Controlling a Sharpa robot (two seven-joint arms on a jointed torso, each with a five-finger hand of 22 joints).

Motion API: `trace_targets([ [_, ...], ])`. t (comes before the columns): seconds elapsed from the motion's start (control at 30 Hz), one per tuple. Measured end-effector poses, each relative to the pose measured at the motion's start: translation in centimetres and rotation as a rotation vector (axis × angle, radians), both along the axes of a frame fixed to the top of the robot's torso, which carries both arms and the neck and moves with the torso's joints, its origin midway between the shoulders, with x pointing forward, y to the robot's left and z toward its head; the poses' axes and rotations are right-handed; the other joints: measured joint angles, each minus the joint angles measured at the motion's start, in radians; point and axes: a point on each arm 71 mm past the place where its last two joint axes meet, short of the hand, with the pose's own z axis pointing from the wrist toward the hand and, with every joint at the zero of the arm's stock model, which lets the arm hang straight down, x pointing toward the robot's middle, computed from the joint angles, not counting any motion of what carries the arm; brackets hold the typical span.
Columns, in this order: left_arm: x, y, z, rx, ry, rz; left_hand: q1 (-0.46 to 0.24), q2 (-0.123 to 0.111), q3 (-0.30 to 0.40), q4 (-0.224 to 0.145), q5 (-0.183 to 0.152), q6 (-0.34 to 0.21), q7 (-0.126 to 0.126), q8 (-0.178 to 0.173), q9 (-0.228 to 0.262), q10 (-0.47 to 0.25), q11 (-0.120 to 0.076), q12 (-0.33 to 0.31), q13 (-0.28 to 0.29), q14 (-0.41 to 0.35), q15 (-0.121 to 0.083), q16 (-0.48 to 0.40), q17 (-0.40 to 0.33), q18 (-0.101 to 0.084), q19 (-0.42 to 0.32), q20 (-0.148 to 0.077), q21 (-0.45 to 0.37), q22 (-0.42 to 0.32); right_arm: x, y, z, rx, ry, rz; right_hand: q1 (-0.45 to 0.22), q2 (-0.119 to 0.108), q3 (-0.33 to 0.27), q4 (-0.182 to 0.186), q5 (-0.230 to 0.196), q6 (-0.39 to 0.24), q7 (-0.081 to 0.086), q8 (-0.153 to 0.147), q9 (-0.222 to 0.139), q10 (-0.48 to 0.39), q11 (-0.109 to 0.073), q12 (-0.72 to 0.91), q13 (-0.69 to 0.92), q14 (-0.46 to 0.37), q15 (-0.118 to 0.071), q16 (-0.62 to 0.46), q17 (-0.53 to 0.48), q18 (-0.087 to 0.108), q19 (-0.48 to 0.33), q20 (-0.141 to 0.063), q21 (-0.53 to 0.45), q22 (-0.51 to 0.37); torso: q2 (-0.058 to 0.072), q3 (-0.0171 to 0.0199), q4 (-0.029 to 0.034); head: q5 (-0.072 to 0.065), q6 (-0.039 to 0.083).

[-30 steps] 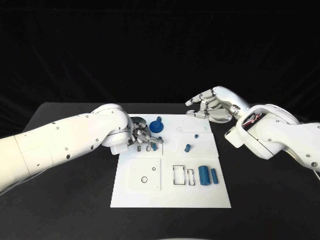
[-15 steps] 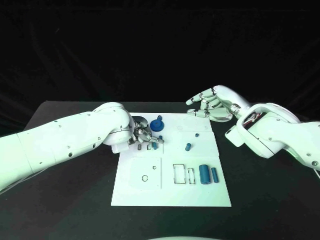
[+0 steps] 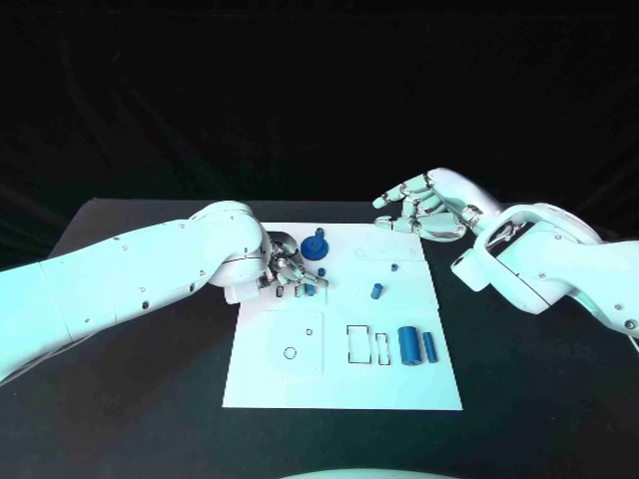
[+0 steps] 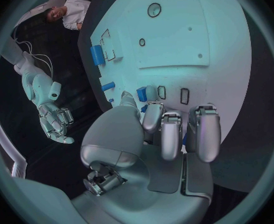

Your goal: Assemble the parts on the task board

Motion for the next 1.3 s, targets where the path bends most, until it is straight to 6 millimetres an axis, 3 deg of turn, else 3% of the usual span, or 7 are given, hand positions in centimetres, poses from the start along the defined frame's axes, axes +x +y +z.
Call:
trace_targets([
  [0.6, -0.06, 0.05, -0.07, 0.017, 0.006, 0.003, 0.021, 0.021, 0.011, 0.000, 0.000, 0.000, 0.000, 0.000, 0.009, 0.001, -0.001, 0.000, 0.003, 0.000, 0.000, 0.000, 0.000, 0.000, 0.000, 0.000, 0.000, 0.000, 0.00, -0.02, -0.11, -0.006, 0.009, 0.001, 0.000, 0.000, 0.000, 0.000, 0.004, 0.000, 0.000, 0.000, 0.000, 0.000, 0.000, 0.000, 0.002, 0.000, 0.000, 0.000, 0.000, 0.000, 0.000, 0.000, 0.000, 0.000, 0.000, -0.0006, 0.0007, -0.006, -0.004],
  [0.97, 0.05, 0.15, -0.05, 0.015, -0.001, 0.014, 0.062, 0.062, 0.049, -0.005, 0.000, -0.004, -0.003, 0.000, 0.020, 0.001, -0.001, -0.001, 0.006, 0.000, 0.000, 0.000, 0.000, 0.000, 0.000, 0.000, 0.000, 0.000, 0.02, -0.06, -0.32, -0.015, 0.024, 0.004, 0.000, 0.000, 0.000, 0.000, 0.004, 0.000, 0.000, 0.000, 0.000, 0.000, 0.000, 0.000, 0.002, 0.000, 0.000, 0.000, 0.000, 0.000, 0.000, 0.000, 0.000, 0.000, 0.000, -0.0009, 0.0008, -0.006, -0.007],
  [1.3, 0.13, 0.17, -0.04, 0.014, -0.004, 0.019, 0.063, 0.063, 0.049, -0.005, 0.000, -0.004, -0.003, 0.000, 0.020, 0.000, -0.001, -0.001, 0.006, 0.000, 0.000, 0.000, 0.000, 0.000, 0.000, 0.000, 0.000, 0.000, 0.03, -0.04, -0.46, -0.020, 0.033, 0.008, 0.000, 0.000, 0.000, 0.000, 0.004, 0.000, 0.000, 0.000, 0.000, 0.000, 0.000, 0.000, 0.003, 0.000, 0.000, 0.000, 0.000, 0.000, 0.000, 0.000, 0.000, 0.000, 0.000, 0.0000, 0.0012, -0.007, -0.008],
])
